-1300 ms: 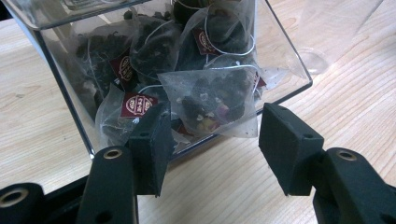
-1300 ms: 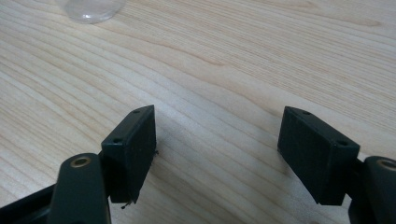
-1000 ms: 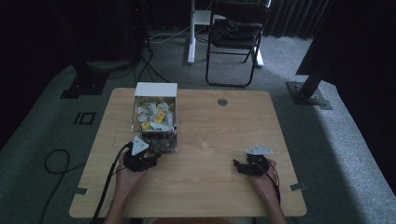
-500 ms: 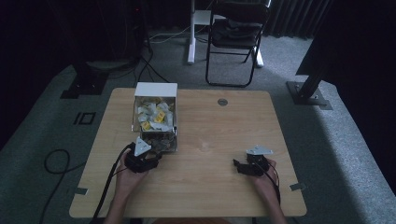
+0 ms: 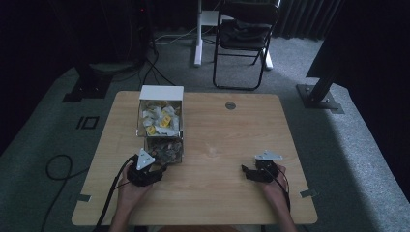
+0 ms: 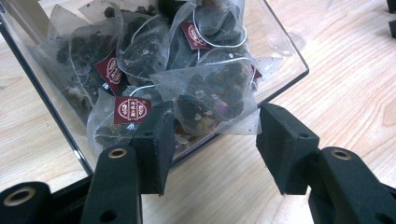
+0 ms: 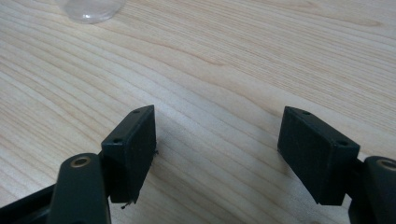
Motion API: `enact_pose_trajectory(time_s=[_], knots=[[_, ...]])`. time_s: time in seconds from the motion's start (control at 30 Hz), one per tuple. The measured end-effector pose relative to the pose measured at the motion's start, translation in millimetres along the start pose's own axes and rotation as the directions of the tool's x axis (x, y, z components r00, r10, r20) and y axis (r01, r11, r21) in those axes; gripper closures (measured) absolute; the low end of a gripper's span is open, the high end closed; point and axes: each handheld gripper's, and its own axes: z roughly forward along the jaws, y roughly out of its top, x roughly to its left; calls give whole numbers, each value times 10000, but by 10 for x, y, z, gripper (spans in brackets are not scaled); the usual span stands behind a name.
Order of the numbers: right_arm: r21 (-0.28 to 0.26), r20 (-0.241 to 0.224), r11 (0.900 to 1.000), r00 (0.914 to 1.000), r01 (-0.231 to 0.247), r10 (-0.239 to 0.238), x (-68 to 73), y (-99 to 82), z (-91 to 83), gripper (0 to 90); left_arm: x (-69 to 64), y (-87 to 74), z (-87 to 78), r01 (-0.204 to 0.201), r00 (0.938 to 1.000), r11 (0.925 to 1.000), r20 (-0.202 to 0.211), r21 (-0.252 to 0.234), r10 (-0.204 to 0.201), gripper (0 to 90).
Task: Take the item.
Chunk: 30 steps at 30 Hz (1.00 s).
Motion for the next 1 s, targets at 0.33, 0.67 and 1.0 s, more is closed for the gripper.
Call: enact_pose_trajectory(time_s=[0.33, 0.67, 1.0], knots=[[0, 2, 10000, 10000, -1, 1, 0, 0, 0, 275, -104, 2, -61, -335, 9992, 9992, -239, -221, 330, 502], [1, 1, 10000, 10000, 2, -2, 0, 0, 0, 275, -89, 83, -102, -382, 9988, 9980, -337, -510, 365, 723], [2, 2, 10000, 10000, -1, 1, 0, 0, 0, 275, -65, 116, -62, -315, 9991, 9992, -274, -230, 309, 794]])
